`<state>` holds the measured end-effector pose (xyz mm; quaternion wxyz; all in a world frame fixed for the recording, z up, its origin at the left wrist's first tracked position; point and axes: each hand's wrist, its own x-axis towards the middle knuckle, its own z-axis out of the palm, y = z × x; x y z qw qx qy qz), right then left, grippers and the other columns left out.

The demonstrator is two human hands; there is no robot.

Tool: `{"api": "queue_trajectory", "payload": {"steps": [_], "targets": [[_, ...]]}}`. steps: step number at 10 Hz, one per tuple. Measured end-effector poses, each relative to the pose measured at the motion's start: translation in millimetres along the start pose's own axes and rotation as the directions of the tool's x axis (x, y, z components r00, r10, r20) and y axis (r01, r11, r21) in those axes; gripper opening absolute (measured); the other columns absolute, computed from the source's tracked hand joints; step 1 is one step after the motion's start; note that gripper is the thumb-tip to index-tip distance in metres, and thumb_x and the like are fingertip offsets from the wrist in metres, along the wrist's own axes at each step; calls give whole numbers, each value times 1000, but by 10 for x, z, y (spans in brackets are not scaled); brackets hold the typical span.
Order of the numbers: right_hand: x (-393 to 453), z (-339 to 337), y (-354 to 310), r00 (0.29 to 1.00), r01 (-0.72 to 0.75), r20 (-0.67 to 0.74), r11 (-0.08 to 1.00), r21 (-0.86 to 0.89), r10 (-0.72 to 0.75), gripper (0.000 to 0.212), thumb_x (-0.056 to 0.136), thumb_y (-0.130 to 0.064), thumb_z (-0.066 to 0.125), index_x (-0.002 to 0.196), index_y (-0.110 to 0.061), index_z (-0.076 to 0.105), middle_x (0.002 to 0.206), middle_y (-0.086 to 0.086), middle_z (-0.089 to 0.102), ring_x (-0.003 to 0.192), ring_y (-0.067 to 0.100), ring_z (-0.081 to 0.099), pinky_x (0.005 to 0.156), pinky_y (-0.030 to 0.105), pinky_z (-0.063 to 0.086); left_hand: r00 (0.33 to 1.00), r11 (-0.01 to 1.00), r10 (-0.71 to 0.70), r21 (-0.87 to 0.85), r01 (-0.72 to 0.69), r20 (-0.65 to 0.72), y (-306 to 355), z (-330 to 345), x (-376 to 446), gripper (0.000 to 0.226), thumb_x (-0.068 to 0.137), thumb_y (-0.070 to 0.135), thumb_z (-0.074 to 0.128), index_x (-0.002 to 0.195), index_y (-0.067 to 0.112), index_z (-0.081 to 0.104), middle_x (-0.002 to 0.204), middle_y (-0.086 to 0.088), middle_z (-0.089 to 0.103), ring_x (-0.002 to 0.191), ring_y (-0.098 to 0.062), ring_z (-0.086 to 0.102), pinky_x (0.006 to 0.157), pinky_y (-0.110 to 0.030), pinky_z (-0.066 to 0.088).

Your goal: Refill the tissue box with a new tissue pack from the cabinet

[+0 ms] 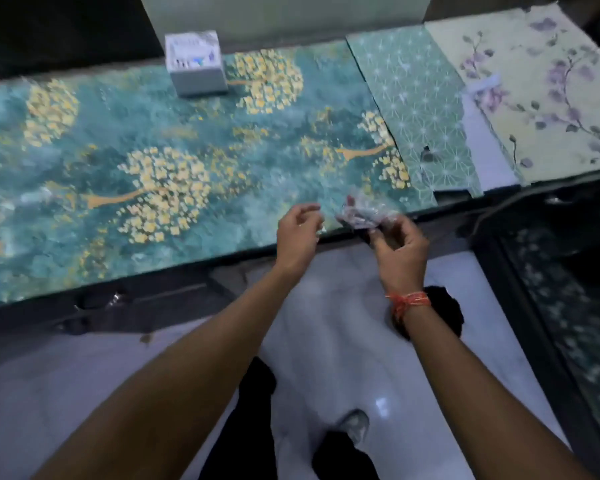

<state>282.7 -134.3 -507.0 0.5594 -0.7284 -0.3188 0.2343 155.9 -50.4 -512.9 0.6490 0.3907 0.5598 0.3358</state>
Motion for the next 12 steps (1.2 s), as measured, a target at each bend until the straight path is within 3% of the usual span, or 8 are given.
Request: {"api": "queue_trajectory", "payload": {"steps": [3, 5, 7, 8, 9, 10, 11, 12], "targets": [[-384, -1381, 1425, 964, -146, -234, 987, -62, 128, 13, 83, -4, 67, 96, -3, 65, 88, 2, 67, 72, -10, 59, 66, 3, 43, 988, 961, 104, 244, -129, 110, -1658, 1382, -459, 22, 91, 2, 57, 110, 8, 67, 104, -5, 68, 93, -15, 62, 82, -27, 52], [-432, -1902, 2905, 870, -289, -451, 948, -136, 201, 23, 83, -7, 68, 106, -5, 67, 101, 4, 70, 91, 8, 61, 84, 15, 50, 962, 895, 54, 414, -165, 266, -2810, 2190, -118, 27, 92, 4, 57, 116, 7, 68, 105, 2, 67, 97, -13, 63, 91, -24, 52], [-134, -2134, 4649, 796, -381, -571, 899, -215, 201, 19, 82, 0, 62, 99, -5, 66, 89, 8, 68, 80, 15, 59, 78, 35, 56, 932, 820, -45, 546, -171, 359, -4237, 2967, 505, 25, 91, 3, 55, 110, 10, 70, 113, -6, 72, 103, -19, 67, 87, -21, 49], [134, -2135, 5490, 805, -421, -567, 841, -339, 174, 19, 85, -2, 55, 99, -3, 67, 100, 15, 71, 87, 22, 62, 77, 19, 40, 909, 793, -78, 578, -192, 409, -4830, 3232, 837, 23, 94, 14, 56, 113, 13, 69, 117, -5, 71, 109, -19, 65, 89, -22, 48], [375, -2028, 6193, 863, -447, -463, 734, -512, 202, 25, 87, -8, 48, 103, -3, 66, 109, 16, 68, 99, 29, 62, 87, 24, 42, 900, 764, -67, 602, -231, 431, -5263, 3395, 1089, 21, 95, 18, 55, 110, 15, 69, 117, -5, 71, 110, -19, 64, 87, -22, 46], [424, -1916, 6489, 849, -515, -306, 540, -666, 431, 46, 87, -16, 56, 128, 2, 46, 134, 26, 47, 118, 45, 47, 103, 47, 36, 898, 753, -85, 618, -226, 431, -5463, 3439, 1214, 21, 95, 21, 56, 111, 14, 68, 116, -5, 71, 109, -20, 64, 88, -24, 48], [324, -1937, 6288, 855, -518, -310, 647, -560, 416, 53, 81, -15, 64, 127, 3, 48, 133, 25, 50, 118, 43, 48, 103, 44, 38, 909, 777, -93, 600, -189, 406, -5314, 3335, 1117, 26, 96, 26, 55, 114, 13, 68, 117, -5, 71, 110, -19, 64, 93, -27, 50], [144, -1986, 5772, 875, -470, -294, 818, -331, 384, 34, 82, -17, 65, 112, -1, 63, 114, 18, 65, 105, 33, 61, 92, 35, 50, 940, 838, -35, 522, -158, 341, -4921, 3139, 868, 14, 96, 20, 54, 100, 18, 67, 105, 2, 69, 103, -17, 64, 94, -29, 51]]}}
